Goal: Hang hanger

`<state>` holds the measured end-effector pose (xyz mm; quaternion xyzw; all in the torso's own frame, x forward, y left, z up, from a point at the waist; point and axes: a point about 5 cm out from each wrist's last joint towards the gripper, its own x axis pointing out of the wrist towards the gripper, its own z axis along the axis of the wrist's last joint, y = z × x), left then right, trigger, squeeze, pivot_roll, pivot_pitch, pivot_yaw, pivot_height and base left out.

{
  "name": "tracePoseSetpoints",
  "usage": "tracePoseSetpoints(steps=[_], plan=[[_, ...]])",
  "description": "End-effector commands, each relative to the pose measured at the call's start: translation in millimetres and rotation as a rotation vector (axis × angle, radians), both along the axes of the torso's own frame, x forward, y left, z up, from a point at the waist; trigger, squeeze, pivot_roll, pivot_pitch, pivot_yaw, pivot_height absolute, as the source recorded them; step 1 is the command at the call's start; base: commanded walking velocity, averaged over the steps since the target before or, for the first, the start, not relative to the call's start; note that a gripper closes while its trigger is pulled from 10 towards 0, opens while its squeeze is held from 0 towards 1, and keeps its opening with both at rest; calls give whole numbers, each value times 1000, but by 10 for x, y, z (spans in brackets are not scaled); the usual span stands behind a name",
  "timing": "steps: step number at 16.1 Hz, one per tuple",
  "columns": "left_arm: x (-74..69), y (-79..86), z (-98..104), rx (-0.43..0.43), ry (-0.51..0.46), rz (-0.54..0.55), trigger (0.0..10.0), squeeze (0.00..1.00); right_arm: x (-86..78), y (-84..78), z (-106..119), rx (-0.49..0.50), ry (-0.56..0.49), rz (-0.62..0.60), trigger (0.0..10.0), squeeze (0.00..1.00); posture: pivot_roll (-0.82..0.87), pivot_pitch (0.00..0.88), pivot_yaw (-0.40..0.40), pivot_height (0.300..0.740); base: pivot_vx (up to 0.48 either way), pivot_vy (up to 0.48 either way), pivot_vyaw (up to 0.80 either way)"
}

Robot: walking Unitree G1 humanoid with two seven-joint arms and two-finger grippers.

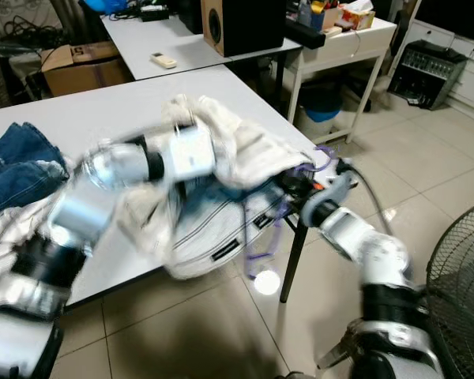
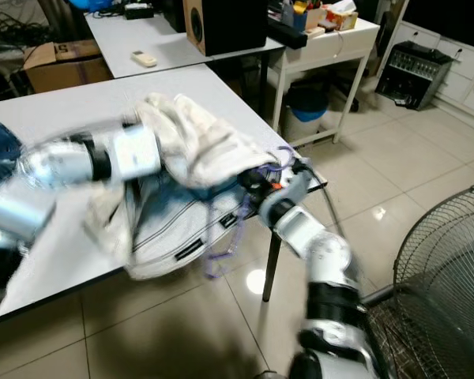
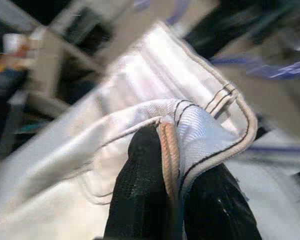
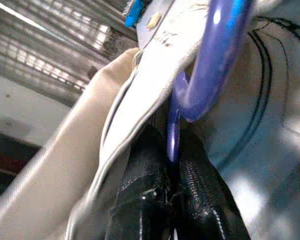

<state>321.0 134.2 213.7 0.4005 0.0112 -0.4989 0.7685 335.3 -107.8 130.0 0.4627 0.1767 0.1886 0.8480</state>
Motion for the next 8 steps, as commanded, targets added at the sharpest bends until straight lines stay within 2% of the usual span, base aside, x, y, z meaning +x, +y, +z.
tracePoseSetpoints(steps=[1,3,4,5,6,8], plan=[[-92,-93,22,-30,57,-63,0,0,68,46,68,18,-13,-19,10000,0,-104,0,49,740,0,0,0],[-317,-312,36,-151,273,-184,0,0,220,121,128,43,4,-82,10000,0,-83,0,44,740,0,0,0],[-381,-434,89,-219,348,-229,0,0,285,131,184,69,0,-112,10000,0,-78,0,45,740,0,0,0],[-380,-525,144,-276,369,-238,0,0,323,134,221,89,-1,-137,10000,0,-75,0,49,740,0,0,0],[-331,-603,204,-352,382,-209,0,0,340,134,231,98,2,-151,10000,0,-74,0,52,740,0,0,0],[-66,-839,409,-593,390,-31,0,0,364,157,232,72,-2,-187,10000,0,-80,0,76,740,0,0,0]])
